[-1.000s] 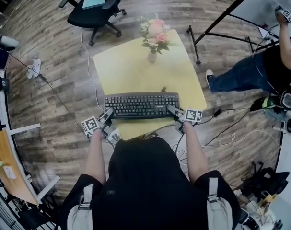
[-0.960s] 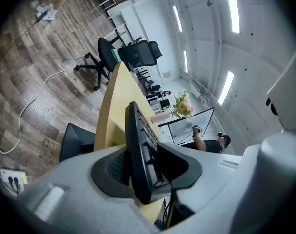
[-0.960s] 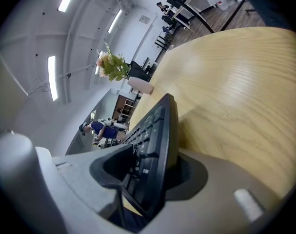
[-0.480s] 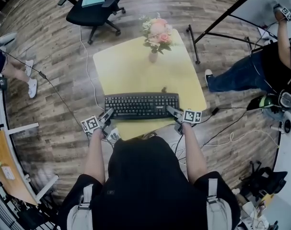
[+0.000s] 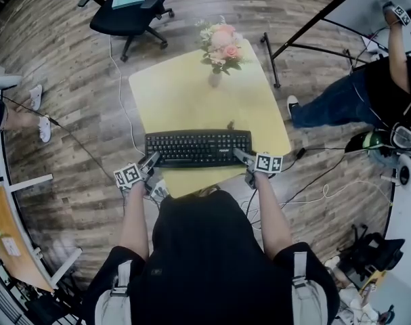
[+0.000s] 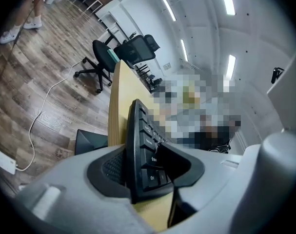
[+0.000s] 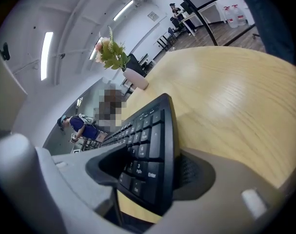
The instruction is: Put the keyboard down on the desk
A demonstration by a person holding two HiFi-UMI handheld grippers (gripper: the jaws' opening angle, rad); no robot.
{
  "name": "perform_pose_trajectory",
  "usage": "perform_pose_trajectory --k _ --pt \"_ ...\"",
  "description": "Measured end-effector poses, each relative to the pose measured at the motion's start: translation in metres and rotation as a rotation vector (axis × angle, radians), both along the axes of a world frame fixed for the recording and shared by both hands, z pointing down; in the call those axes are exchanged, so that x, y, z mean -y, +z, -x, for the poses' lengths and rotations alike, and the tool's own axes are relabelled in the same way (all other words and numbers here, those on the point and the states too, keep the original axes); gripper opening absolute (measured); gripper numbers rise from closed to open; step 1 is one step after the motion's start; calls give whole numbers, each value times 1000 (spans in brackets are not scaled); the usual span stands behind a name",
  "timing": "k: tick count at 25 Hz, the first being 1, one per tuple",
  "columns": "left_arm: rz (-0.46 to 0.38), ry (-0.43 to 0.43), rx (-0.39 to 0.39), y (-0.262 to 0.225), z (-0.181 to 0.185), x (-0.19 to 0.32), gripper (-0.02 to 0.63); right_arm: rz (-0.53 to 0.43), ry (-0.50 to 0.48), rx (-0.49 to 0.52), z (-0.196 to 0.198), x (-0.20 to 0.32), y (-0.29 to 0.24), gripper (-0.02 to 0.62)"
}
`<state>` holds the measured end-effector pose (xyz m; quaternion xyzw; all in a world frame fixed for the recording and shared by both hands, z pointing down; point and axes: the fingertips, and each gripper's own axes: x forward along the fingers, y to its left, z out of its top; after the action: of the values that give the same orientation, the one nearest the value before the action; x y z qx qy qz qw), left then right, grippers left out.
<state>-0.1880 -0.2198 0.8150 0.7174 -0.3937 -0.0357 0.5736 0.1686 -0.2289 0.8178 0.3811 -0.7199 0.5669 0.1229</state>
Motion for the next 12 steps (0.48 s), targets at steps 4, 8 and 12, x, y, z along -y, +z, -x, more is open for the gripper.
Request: perform_pose_trajectory --k 4,8,12 --pt "6 9 51 6 4 -1 190 -4 -45 -102 -1 1 2 304" --pt "-2 19 97 6 4 2 199 1 -47 -124 -1 2 4 308" --pt "-27 29 179 7 8 4 213 0 -61 -176 -1 3 6 319"
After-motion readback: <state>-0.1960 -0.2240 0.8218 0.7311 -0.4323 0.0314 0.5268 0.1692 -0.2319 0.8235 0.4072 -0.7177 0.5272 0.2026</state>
